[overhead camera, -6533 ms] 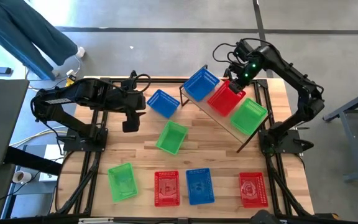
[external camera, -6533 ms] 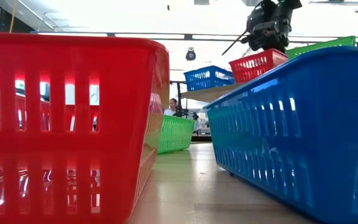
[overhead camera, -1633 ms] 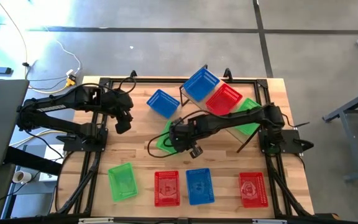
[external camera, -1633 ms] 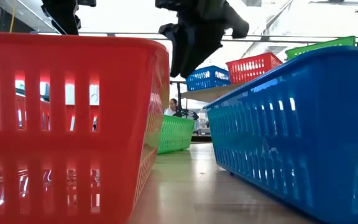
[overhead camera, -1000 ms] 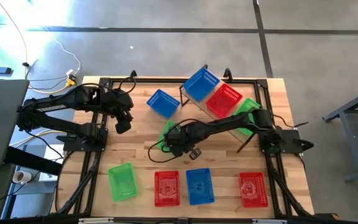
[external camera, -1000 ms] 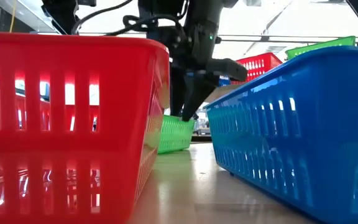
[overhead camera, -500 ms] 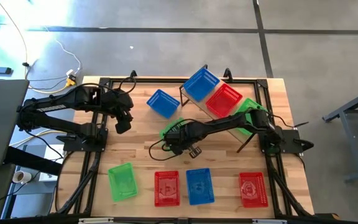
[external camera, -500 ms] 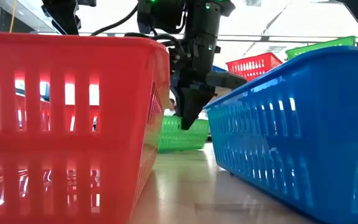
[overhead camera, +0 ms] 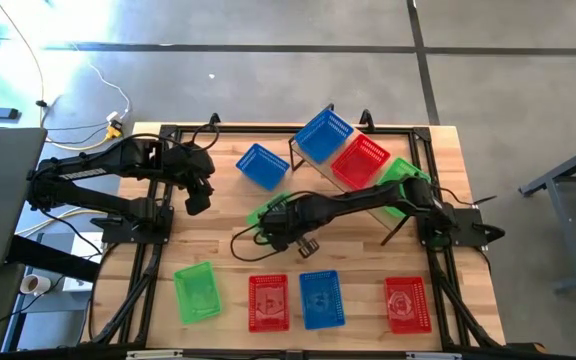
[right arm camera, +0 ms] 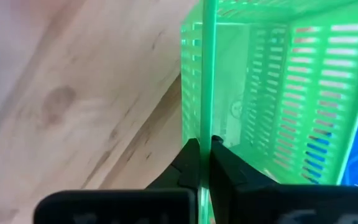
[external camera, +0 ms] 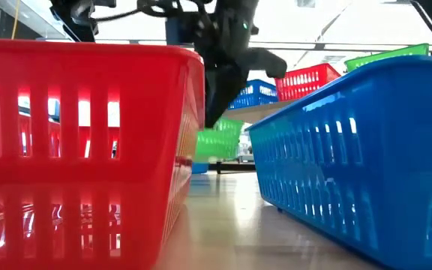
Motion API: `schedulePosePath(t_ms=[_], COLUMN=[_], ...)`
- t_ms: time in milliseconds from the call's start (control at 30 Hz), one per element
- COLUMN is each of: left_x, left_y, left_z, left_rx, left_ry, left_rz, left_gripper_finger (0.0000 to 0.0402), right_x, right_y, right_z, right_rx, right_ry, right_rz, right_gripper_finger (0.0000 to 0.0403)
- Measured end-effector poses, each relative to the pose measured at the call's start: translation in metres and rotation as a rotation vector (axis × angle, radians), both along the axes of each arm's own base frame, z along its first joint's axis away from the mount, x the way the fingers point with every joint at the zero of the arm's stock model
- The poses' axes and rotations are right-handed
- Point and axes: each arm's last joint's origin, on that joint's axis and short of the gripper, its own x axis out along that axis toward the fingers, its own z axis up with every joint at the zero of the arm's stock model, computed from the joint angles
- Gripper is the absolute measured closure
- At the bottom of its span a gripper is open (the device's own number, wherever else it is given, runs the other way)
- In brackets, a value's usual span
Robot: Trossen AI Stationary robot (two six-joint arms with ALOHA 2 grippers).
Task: Stack baskets on shelf by color
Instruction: Stack the top green basket on the green basket on the shelf
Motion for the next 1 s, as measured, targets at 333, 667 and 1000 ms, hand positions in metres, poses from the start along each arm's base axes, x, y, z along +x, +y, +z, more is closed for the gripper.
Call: schedulePosePath(t_ms=[333, 667, 1000], left_x=[0.000, 0.000, 0.000], left_y=[0.000, 0.000, 0.000], left_z=[0.000, 0.000, 0.000], left_rx=[0.001, 0.004, 0.004], left_ry=[0.000, 0.002, 0.003], left_rz=[-0.001, -0.008, -0.008], left_gripper_finger=[0.0216, 0.0216, 0.0216], right_x=[0.000, -0.013, -0.039], right_y=[0.027, 0.035, 0.029], right_z=[0.055, 0.096, 0.115], right_rx=[0.034, -0.055, -0.106], right_ry=[-0.099, -0.130, -0.019], right_rz=[0.005, -0.071, -0.127], right_gripper_finger=[0.0402, 0.0402, 0.0403])
